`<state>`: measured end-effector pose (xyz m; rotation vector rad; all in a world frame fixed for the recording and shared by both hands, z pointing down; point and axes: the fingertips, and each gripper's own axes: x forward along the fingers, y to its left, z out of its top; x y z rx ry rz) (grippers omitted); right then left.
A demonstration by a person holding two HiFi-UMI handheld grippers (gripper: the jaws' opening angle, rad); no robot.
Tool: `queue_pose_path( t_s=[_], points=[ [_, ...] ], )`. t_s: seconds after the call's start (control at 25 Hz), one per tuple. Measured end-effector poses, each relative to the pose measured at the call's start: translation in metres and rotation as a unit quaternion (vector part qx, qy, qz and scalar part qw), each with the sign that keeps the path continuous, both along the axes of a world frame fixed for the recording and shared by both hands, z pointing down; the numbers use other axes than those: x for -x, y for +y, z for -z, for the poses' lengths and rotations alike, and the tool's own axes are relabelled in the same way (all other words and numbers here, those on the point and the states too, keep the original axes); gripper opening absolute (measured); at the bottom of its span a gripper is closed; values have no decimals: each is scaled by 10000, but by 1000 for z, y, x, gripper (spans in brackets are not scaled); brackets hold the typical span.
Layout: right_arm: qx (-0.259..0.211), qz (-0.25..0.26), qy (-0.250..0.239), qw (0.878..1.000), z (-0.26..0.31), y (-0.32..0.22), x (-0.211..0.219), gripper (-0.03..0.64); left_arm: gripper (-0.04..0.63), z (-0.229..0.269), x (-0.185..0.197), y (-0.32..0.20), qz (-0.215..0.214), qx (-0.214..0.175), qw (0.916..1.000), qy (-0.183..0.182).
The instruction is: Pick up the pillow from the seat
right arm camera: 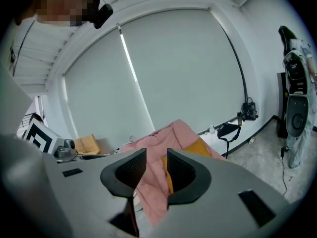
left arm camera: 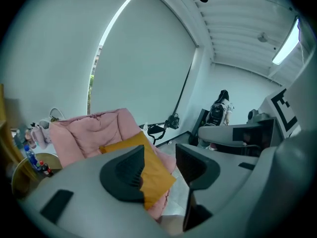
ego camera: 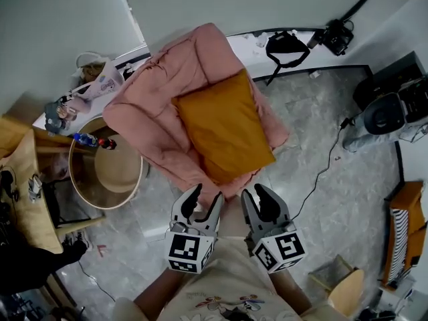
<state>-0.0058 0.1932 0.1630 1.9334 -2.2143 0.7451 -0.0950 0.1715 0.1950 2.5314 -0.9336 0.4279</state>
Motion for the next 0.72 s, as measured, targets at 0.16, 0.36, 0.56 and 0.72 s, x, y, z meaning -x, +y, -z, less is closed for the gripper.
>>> queue_pose_path(
  t_s=[0.16,0.36,0.56,0.72],
  points=[
    [241,171,-55,9995,-24,-21,-16,131,189,-28,-17,-18,44,325,9994,-131],
    [409,382,3,9984,-44,-50,-41,130,200,-58,-34,-40,176,690,9971,-276],
    [482,575,95,9971,-63,-84,-55,150,243,-87,-48,-67,319,915,9946,-373],
    [601,849,129,9945,-83,-110,-65,184,281,-115,-61,-89,434,1055,9922,-503]
  ],
)
